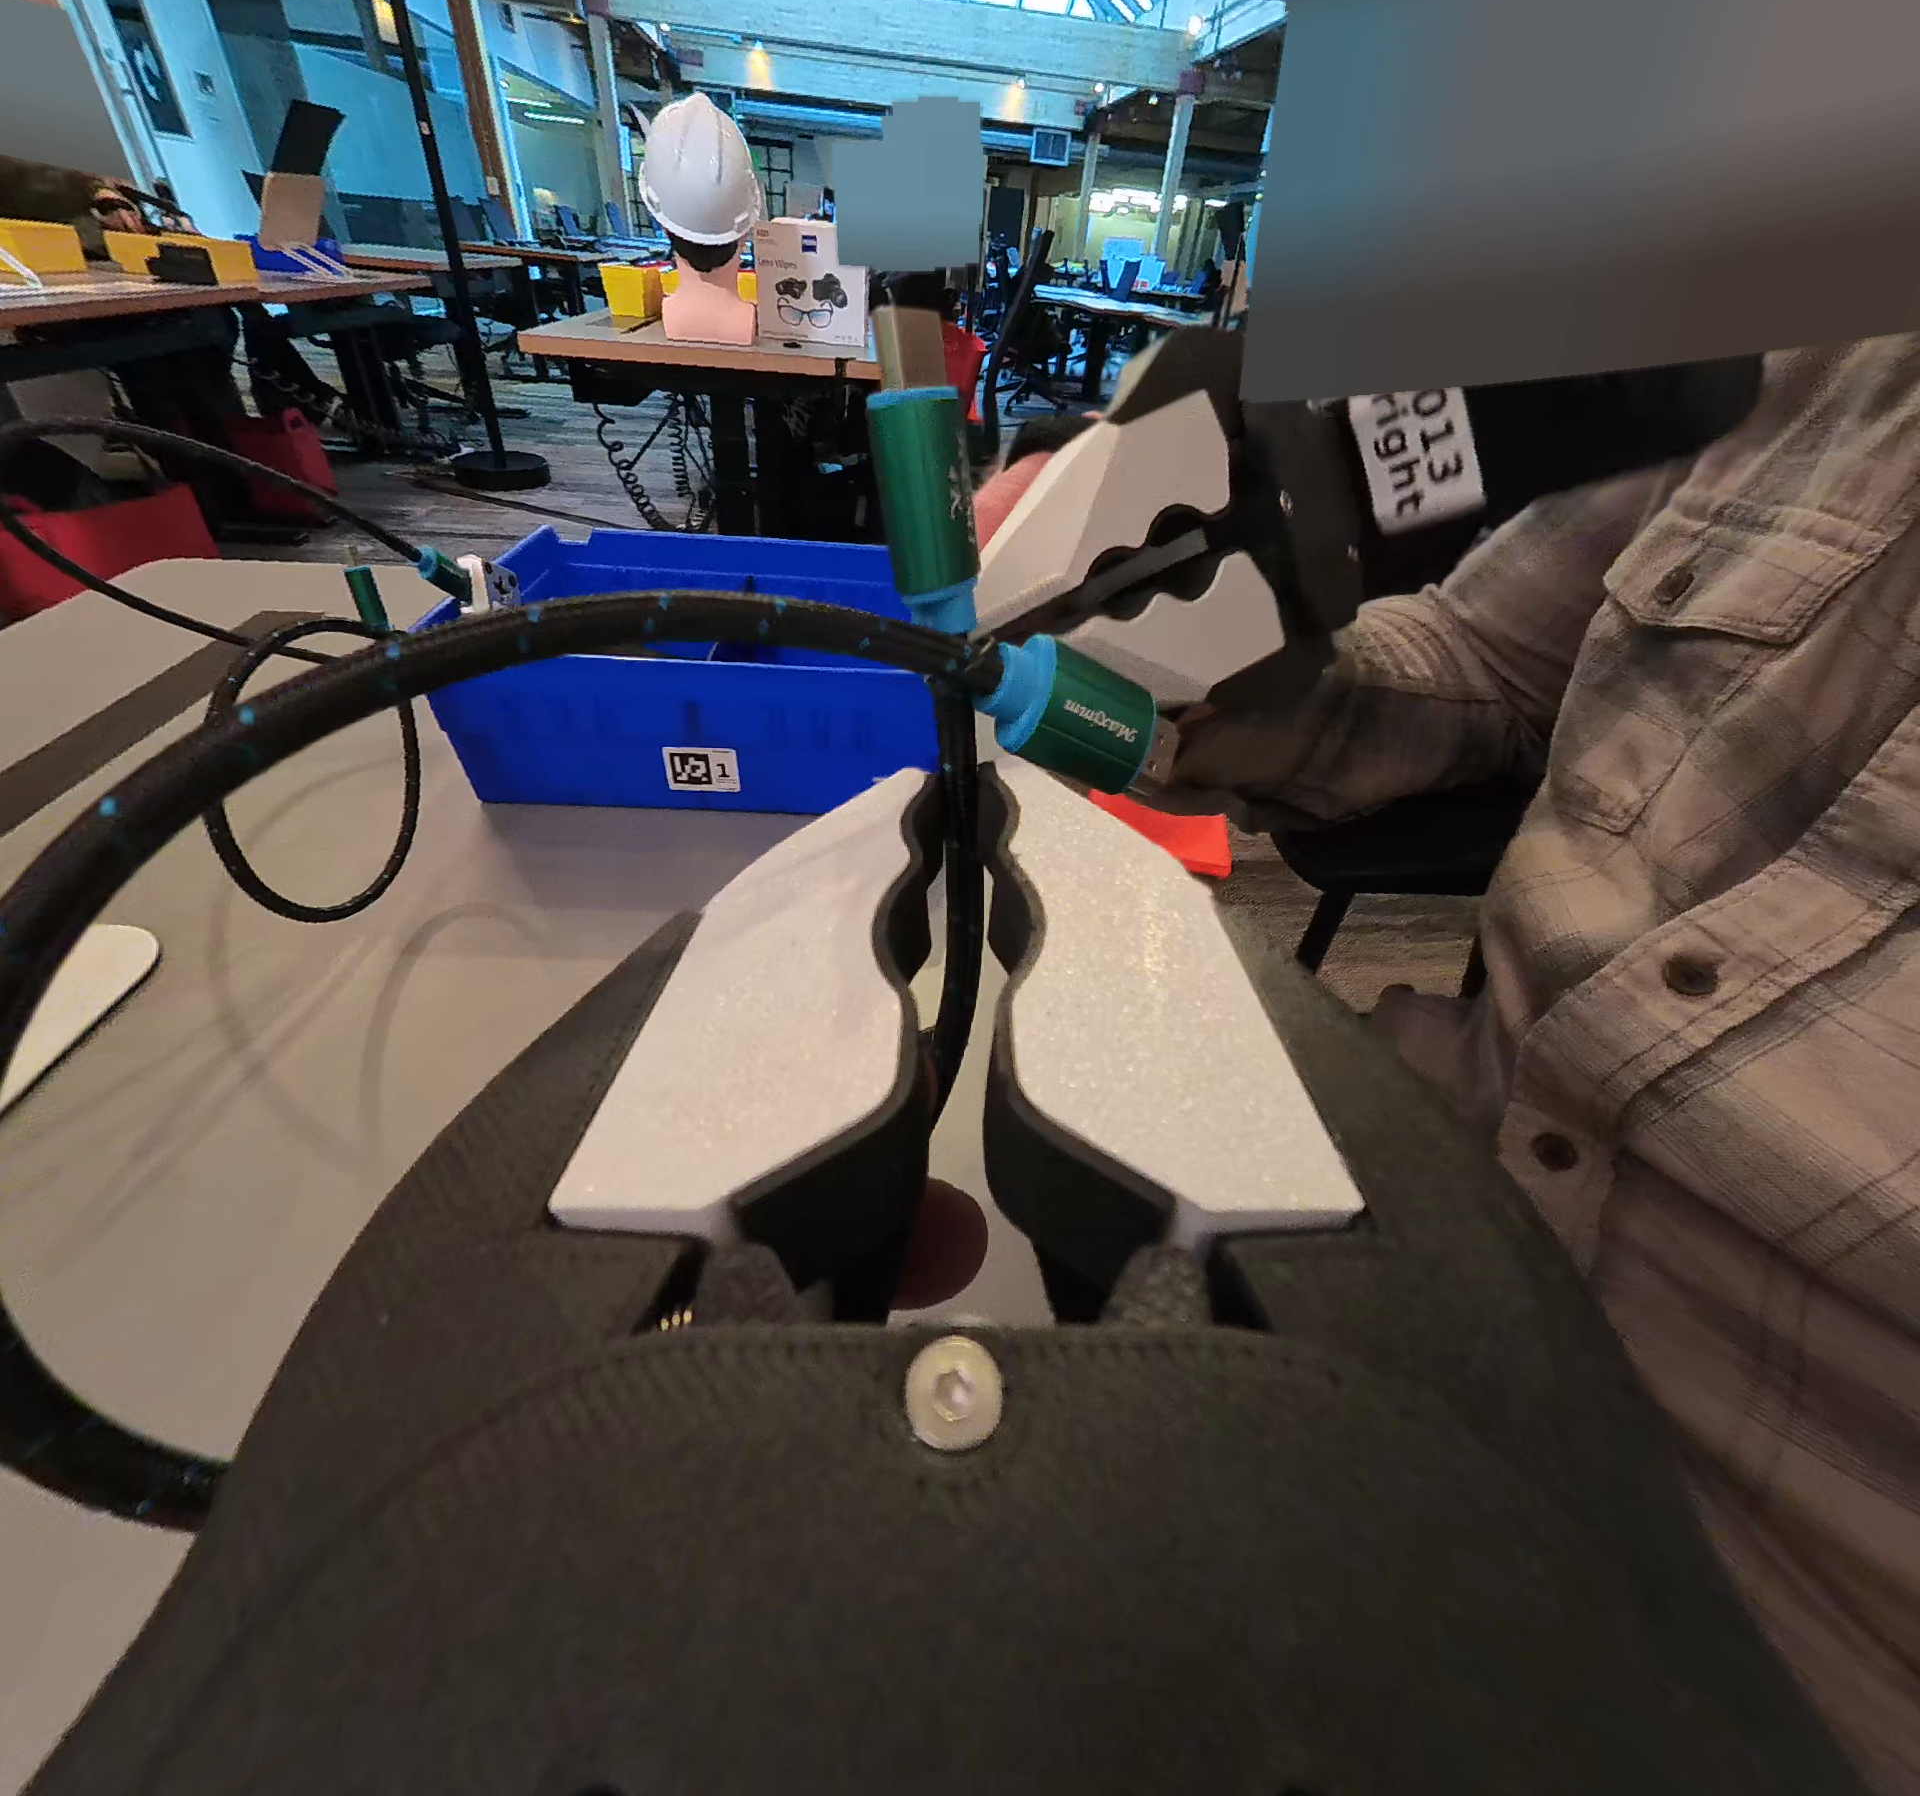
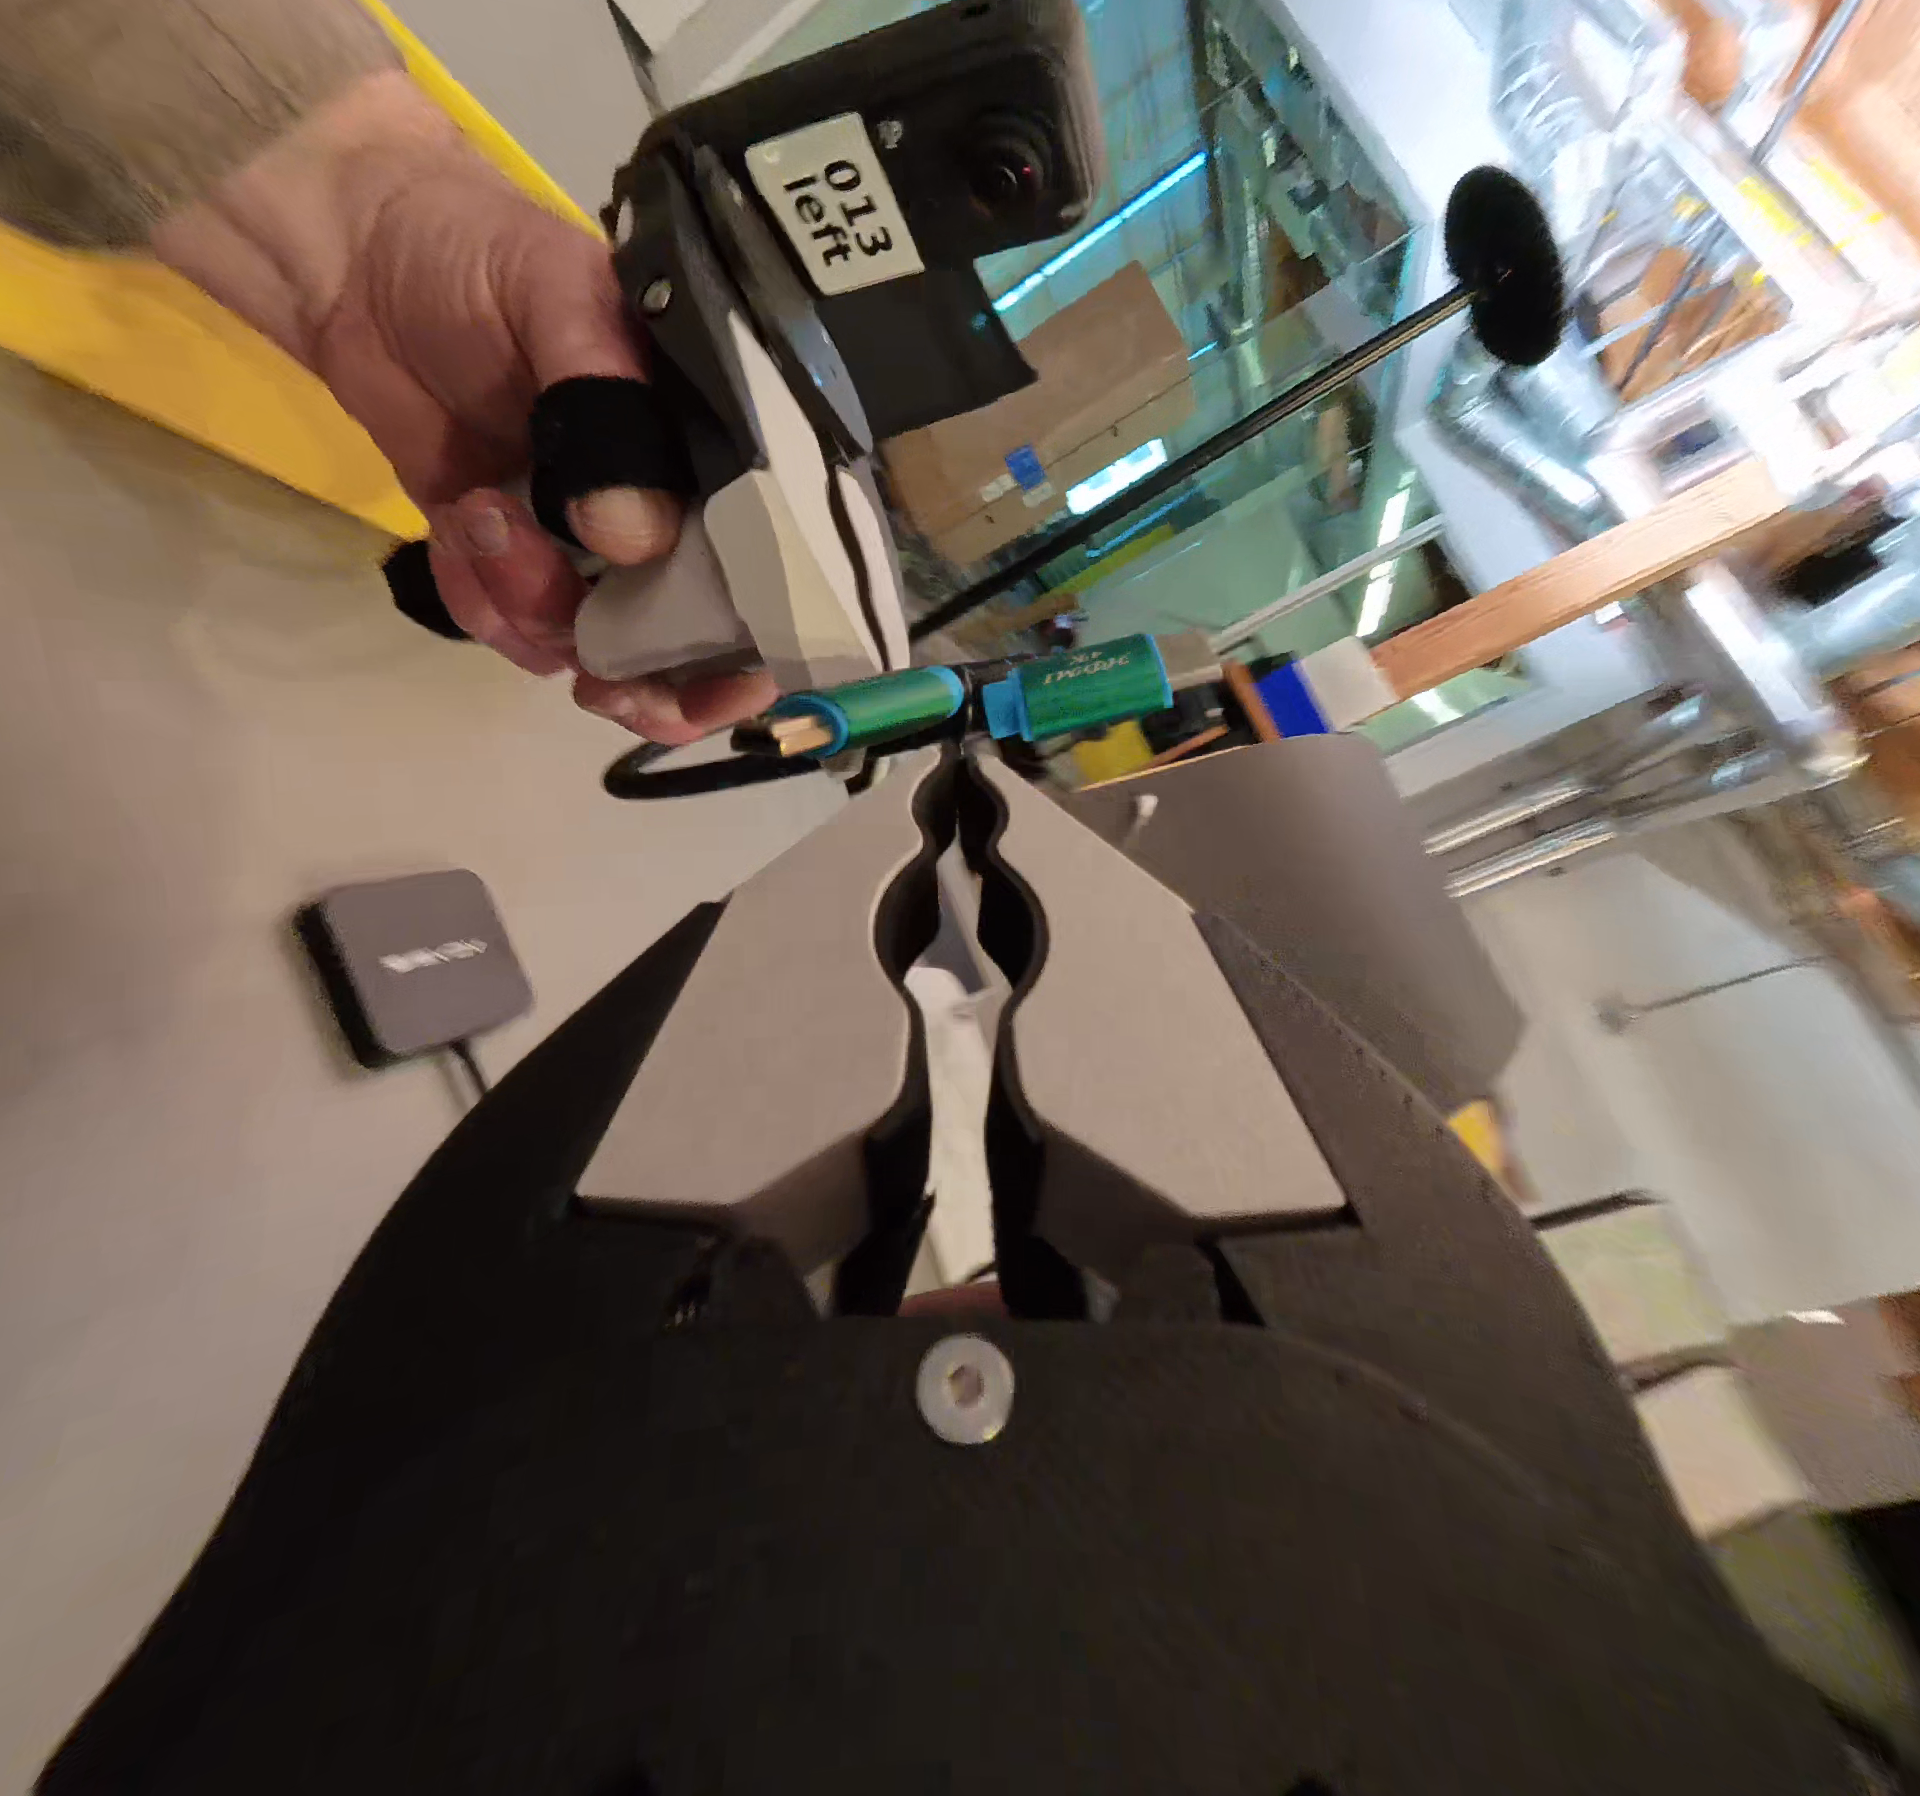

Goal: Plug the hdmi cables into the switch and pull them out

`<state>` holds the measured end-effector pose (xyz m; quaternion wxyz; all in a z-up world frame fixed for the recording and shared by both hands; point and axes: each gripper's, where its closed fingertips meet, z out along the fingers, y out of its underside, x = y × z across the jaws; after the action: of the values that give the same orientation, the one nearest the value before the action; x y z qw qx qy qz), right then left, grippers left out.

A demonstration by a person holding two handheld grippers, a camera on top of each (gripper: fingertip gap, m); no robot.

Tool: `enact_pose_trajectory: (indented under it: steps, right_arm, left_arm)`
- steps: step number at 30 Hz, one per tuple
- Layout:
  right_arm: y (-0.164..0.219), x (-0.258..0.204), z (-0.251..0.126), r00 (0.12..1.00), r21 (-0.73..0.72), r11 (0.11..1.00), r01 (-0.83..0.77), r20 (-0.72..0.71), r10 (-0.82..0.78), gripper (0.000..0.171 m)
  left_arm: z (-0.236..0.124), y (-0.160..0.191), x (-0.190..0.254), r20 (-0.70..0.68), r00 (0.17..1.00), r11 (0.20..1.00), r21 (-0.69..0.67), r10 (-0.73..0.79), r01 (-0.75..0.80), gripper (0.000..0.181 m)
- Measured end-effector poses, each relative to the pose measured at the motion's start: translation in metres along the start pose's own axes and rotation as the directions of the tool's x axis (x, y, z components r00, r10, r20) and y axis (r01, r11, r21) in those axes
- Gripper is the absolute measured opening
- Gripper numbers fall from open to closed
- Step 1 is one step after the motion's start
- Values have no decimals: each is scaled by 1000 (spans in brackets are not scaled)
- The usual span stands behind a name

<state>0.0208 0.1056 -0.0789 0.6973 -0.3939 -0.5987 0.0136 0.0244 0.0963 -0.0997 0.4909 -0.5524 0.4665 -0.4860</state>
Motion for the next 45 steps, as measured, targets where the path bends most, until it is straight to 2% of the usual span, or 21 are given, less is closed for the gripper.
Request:
enact_pose_trajectory:
  steps: [5, 7, 11, 12, 14, 17, 23, 27, 30, 33, 37, 38, 39, 40, 42, 43, 45]
  right_arm:
    - [2, -3, 0, 954, 9, 960, -278, 118, 275, 0]
    - [1, -4, 0, 933, 21, 943, -332, 150, 326, 0]
    - [3, 3, 0, 988, 19, 988, -151, 43, 151, 0]
    - [3, -1, 1, 992, 9, 993, -117, 47, 116, 0]
    - [3, -5, 3, 997, -12, 998, -68, 39, 69, 11]
    - [5, -3, 4, 1000, -34, 999, -12, 11, 12, 9]
    - [5, -2, 3, 1000, -33, 999, -24, 9, 24, 0]
    - [6, -6, 1, 968, -10, 974, -228, 109, 228, 0]
    - [3, -8, 0, 854, 7, 876, -483, 224, 469, 0]
    - [-5, -10, -2, 613, -2, 661, -750, 373, 696, 0]
    - [-11, -14, -5, 283, -90, 382, -920, 523, 804, 0]
    - [-12, -14, -5, 219, -111, 327, -938, 543, 811, 0]
    - [-12, -14, -5, 194, -116, 303, -946, 550, 813, 0]
    - [-9, -14, -4, 238, -100, 339, -936, 529, 814, 0]
    - [-6, -17, -2, 414, -80, 503, -860, 466, 782, 0]
    - [-6, -17, -3, 452, -76, 539, -839, 454, 768, 0]
    - [-5, -15, -3, 447, -84, 536, -840, 451, 772, 0]
  left_arm:
    - [-3, -2, -3, 14, 1000, 1000, 2, 16, -16, 5]
    - [-4, -3, -3, 14, 1000, 1000, 1, 21, -21, 5]
    - [-2, -3, -1, 9, 1000, 1000, 1, 18, -18, 5]
    - [-2, -2, -1, 8, 1000, 1000, 1, 18, -18, 6]
    - [-1, -1, 0, 2, 1000, 1000, -3, 16, -16, 6]
    - [0, -1, 1, -3, 1000, 1000, 4, 7, -7, 5]
    - [2, 1, 5, -18, 1000, 1000, -16, 18, -18, 6]
    - [3, 3, 5, -4, 999, 998, -34, 45, -45, 5]
    - [2, 3, 5, 13, 995, 993, -59, 100, -99, 5]
    - [-1, 1, 9, -2, 990, 987, -78, 141, -141, 6]
    - [-6, 1, 11, -10, 983, 978, -107, 181, -181, 6]
    - [-7, 1, 11, -10, 982, 976, -110, 186, -186, 6]
    - [-8, 2, 11, -12, 982, 975, -114, 189, -189, 6]
    - [-9, 2, 9, -1, 981, 974, -119, 192, -191, 5]
    - [-12, 6, 5, 6, 980, 970, -143, 199, -196, 6]
    - [-13, 5, 5, 5, 981, 972, -136, 194, -191, 6]
    - [-14, 4, 4, 10, 981, 972, -135, 196, -193, 6]
